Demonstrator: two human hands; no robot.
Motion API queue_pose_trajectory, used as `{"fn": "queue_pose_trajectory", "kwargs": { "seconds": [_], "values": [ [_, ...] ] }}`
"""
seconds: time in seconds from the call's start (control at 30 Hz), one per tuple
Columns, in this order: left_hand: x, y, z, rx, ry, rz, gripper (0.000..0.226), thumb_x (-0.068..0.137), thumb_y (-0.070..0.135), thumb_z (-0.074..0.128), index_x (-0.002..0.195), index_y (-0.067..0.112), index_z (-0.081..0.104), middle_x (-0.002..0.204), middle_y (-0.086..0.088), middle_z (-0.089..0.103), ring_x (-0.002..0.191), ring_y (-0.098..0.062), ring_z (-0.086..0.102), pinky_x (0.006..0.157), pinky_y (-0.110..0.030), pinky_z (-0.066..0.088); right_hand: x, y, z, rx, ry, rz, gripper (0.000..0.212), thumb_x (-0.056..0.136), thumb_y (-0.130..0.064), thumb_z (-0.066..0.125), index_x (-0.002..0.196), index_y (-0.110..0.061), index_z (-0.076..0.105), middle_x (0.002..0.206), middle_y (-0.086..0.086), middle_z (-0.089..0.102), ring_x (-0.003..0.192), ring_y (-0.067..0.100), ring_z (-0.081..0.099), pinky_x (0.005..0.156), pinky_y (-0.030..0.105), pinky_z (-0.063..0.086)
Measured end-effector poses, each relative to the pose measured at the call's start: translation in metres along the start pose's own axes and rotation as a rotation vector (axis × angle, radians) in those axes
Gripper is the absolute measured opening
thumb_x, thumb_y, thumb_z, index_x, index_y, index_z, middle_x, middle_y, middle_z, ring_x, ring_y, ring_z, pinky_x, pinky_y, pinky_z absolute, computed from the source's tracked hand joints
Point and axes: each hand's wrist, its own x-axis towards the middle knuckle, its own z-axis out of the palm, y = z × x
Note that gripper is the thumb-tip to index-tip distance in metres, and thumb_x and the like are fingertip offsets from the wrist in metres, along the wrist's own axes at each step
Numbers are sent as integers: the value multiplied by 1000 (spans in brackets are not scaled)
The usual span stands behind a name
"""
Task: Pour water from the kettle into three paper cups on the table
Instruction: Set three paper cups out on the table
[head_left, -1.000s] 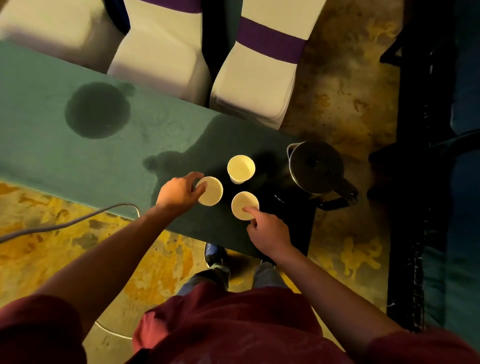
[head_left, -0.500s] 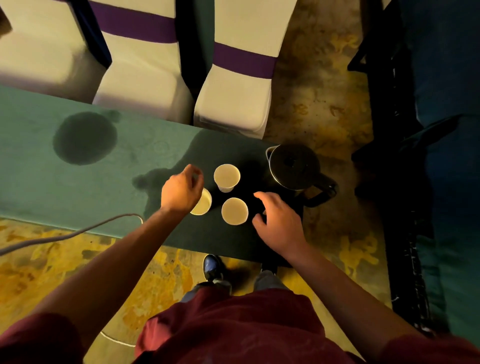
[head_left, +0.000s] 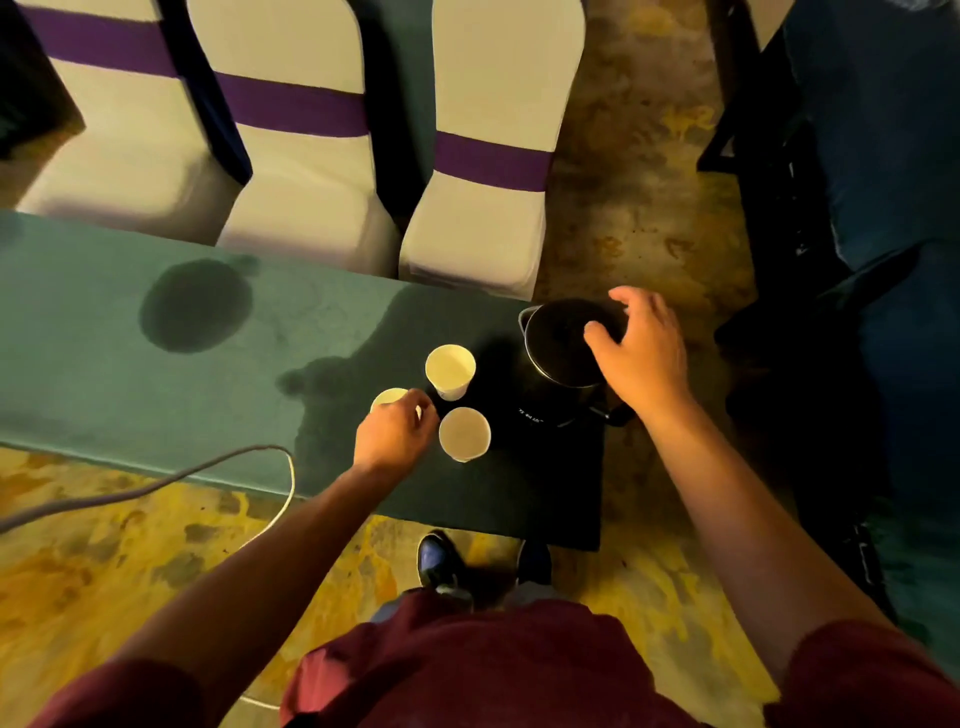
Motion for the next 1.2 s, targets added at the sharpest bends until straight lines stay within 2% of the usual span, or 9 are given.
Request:
{"fn": "queue_pose_trajectory", "kwargs": {
  "seconds": [0.17, 0.4, 0.53, 0.63, 0.73, 0.8, 1.0, 1.1, 1.2],
  "values": [
    [-13, 7, 12, 49, -37, -95, 29, 98, 38, 52, 93, 15, 68, 77, -5, 62, 70, -28, 59, 61, -30, 39, 6, 9, 6, 10, -176, 27, 55, 95, -42, 61, 143, -18, 49, 147, 6, 50, 134, 27, 49, 106, 43, 43],
    [-27, 19, 35, 5, -46, -197, 33, 99, 37, 51, 85, 13, 68, 76, -5, 66, 67, -25, 62, 57, -29, 45, 0, 45, 8, 75, -277, 81, 61, 99, -45, 56, 151, -19, 39, 152, 6, 49, 137, 27, 50, 102, 39, 45],
    [-31, 24, 45, -43, -17, -256, 37, 98, 40, 49, 78, 14, 66, 71, -4, 67, 63, -22, 65, 58, -35, 55, -1, 69, 7, 80, -361, 116, 65, 94, -67, 47, 138, -19, 53, 128, 5, 66, 119, 27, 64, 94, 39, 51],
    [-34, 27, 48, -79, 15, -264, 33, 98, 41, 50, 76, 19, 62, 68, -3, 68, 61, -20, 67, 61, -39, 59, 1, 83, 11, 143, -374, 112, 66, 85, -78, 46, 113, -21, 62, 102, 0, 73, 93, 20, 73, 83, 43, 60],
    [-38, 28, 48, -97, 34, -303, 30, 95, 40, 51, 74, 21, 59, 67, -2, 67, 60, -21, 68, 61, -39, 60, 5, 90, 12, 274, -396, 118, 50, 90, -67, 57, 90, -18, 67, 83, 0, 75, 75, 11, 72, 68, 29, 55],
    [-41, 27, 49, -108, 23, -350, 32, 95, 40, 50, 69, 22, 59, 64, -3, 68, 59, -22, 68, 63, -39, 60, 7, 96, 12, 380, -433, 147, 50, 91, -62, 60, 85, -13, 71, 76, 3, 76, 70, 8, 71, 68, 26, 51],
    [-42, 23, 53, -213, -20, -442, 31, 97, 38, 49, 81, 18, 65, 66, -6, 71, 56, -20, 70, 65, -40, 62, 1, 110, 19, 707, -495, 315, 38, 91, -47, 70, 96, -11, 77, 83, -1, 79, 78, 6, 75, 80, 26, 53],
    [-38, 24, 55, -257, -30, -442, 27, 98, 33, 50, 83, 15, 64, 72, -10, 71, 58, -22, 69, 66, -41, 61, 4, 108, 17, 723, -527, 310, 39, 90, -49, 70, 83, -10, 74, 66, -1, 71, 66, 14, 68, 82, 35, 53],
    [-35, 25, 56, -288, -34, -429, 24, 99, 30, 50, 82, 17, 62, 72, -10, 72, 55, -18, 68, 64, -38, 62, 1, 104, 16, 742, -509, 285, 40, 93, -45, 68, 68, -13, 65, 54, -7, 57, 57, 14, 52, 73, 37, 44]
  ]
}}
